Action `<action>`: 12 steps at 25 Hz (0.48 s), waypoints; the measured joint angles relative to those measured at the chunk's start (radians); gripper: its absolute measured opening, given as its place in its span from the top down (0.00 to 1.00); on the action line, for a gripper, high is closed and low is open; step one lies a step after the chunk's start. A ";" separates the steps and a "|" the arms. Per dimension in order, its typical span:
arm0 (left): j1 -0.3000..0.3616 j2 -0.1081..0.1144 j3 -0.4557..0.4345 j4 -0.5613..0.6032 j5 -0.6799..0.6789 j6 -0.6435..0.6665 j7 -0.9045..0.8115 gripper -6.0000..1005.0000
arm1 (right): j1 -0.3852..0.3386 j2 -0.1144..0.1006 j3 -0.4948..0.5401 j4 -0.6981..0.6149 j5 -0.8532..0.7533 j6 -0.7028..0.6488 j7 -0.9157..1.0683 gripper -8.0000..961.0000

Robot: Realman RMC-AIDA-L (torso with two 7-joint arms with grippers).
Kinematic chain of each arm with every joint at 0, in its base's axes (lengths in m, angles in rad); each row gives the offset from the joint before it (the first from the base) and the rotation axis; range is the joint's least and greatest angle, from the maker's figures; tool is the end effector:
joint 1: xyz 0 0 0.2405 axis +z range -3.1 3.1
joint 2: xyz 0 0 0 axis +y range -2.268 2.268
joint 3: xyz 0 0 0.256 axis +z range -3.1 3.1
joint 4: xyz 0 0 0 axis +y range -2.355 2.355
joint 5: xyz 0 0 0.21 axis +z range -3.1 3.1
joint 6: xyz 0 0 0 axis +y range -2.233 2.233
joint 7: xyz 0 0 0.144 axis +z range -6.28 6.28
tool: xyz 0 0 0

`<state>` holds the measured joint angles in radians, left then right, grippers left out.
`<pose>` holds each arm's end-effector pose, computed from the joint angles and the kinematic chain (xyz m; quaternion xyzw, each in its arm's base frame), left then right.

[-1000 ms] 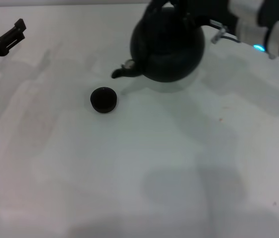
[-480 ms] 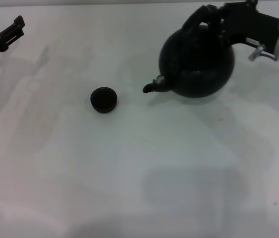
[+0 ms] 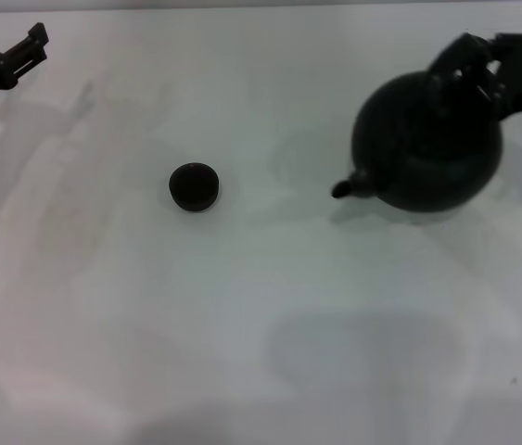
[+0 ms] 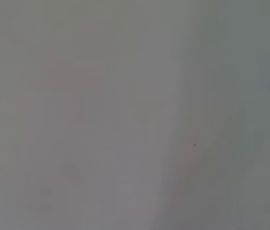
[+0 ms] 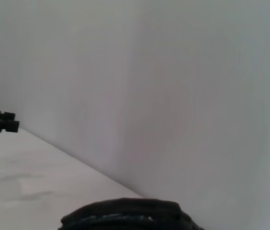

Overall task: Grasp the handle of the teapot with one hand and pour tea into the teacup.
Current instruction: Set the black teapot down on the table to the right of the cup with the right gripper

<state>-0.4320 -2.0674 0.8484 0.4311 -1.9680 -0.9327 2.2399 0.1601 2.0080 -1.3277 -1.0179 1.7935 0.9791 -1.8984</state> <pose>-0.3353 0.3679 0.0245 -0.7772 -0.2896 -0.2676 0.4904 0.2793 0.3301 0.0315 -0.8931 0.1580 0.2141 0.3626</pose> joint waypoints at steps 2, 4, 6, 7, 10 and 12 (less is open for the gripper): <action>-0.006 0.000 0.000 -0.001 0.000 0.002 0.011 0.11 | -0.001 0.000 0.043 0.033 0.000 0.060 -0.035 0.88; -0.012 0.000 0.000 -0.004 0.000 0.003 0.018 0.11 | 0.004 0.001 0.070 0.066 0.003 0.106 -0.074 0.88; -0.015 0.000 0.000 -0.005 0.000 0.007 0.020 0.11 | 0.009 0.002 0.077 0.086 0.004 0.119 -0.098 0.88; -0.018 -0.001 0.000 -0.006 0.000 0.009 0.020 0.11 | 0.011 0.002 0.077 0.093 0.004 0.121 -0.108 0.88; -0.020 -0.001 0.000 -0.006 0.000 0.011 0.021 0.11 | 0.018 0.004 0.071 0.114 0.002 0.122 -0.145 0.88; -0.021 -0.003 0.001 -0.006 0.000 0.011 0.021 0.11 | 0.026 0.005 0.068 0.130 0.001 0.121 -0.163 0.88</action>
<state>-0.4526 -2.0700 0.8495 0.4249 -1.9679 -0.9219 2.2607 0.1862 2.0134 -1.2598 -0.8878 1.7944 1.0998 -2.0618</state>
